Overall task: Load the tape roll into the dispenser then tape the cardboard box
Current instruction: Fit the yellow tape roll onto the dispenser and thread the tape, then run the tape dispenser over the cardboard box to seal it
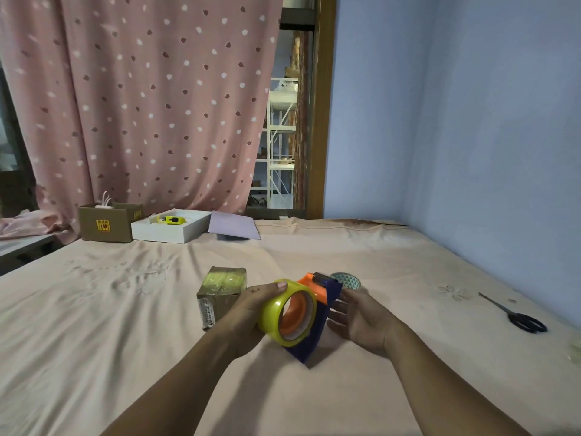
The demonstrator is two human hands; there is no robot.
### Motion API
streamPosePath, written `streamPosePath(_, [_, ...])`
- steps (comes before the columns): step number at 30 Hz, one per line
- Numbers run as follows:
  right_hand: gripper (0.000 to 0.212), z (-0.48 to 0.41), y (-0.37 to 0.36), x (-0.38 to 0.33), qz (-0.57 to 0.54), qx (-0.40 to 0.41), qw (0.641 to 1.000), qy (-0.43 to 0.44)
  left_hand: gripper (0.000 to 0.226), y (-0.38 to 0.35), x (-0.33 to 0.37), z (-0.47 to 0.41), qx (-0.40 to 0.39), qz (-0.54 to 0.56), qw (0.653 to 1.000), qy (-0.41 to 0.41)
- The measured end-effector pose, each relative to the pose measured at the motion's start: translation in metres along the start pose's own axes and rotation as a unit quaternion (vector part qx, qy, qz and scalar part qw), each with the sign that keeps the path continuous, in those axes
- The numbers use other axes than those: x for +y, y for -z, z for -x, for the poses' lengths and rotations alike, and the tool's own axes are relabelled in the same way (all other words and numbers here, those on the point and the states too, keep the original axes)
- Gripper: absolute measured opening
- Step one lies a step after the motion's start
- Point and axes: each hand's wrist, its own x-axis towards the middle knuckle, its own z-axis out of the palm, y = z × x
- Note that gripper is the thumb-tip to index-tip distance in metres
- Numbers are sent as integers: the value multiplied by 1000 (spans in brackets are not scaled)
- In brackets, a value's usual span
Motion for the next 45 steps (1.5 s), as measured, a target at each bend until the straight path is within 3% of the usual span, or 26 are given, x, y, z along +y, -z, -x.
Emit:
streamPosePath(4, [58, 12, 3, 12, -41, -128, 991, -8, 34, -5, 7, -1, 10, 25, 999, -21])
streamPosePath(8, [82, 20, -23, 16, 7, -204, 979, -5, 26, -9, 9, -5, 14, 31, 998, -45])
streamPosePath(10, [67, 20, -45, 11, 31, -186, 982, 19, 17, -12, 10, -5, 17, 26, 998, -49])
streamPosePath(13, [43, 18, -79, 2, 41, -136, 989, 52, 38, -14, 12, -6, 32, 22, 998, -50])
streamPosePath(19, [52, 7, -115, 1, -33, -55, 995, 77, 51, -14, 30, -5, 141, -33, 986, -77])
streamPosePath(22, [51, 3, -120, -2, -42, -11, 995, 86, 32, -3, 42, -2, 232, -141, 954, -130])
streamPosePath(25, [37, 2, -122, -5, -43, 5, 995, 87, 21, 28, 51, 2, 351, -236, 889, -173])
streamPosePath(27, [28, 4, -123, -7, -27, 20, 996, 87, 15, 56, 50, 1, 407, -299, 850, -148])
streamPosePath(30, [21, 9, -121, -14, -2, 40, 995, 86, 34, 88, 37, 0, 443, -342, 827, -59])
streamPosePath(33, [21, 13, -115, -22, 13, 56, 994, 89, 52, 95, 19, 3, 439, -289, 851, -9])
streamPosePath(35, [21, 14, -111, -27, 20, 69, 993, 92, 48, 90, 12, 6, 424, -228, 877, -2])
streamPosePath(38, [18, 16, -106, -31, 57, 89, 990, 96, 38, 80, 4, -2, 411, -204, 889, 6])
streamPosePath(41, [15, 17, -103, -36, 145, 114, 977, 108, 38, 60, -2, -9, 388, -209, 898, 7])
streamPosePath(45, [25, 20, -101, -48, 273, 151, 942, 125, 40, 28, -13, -15, 360, -211, 909, 9])
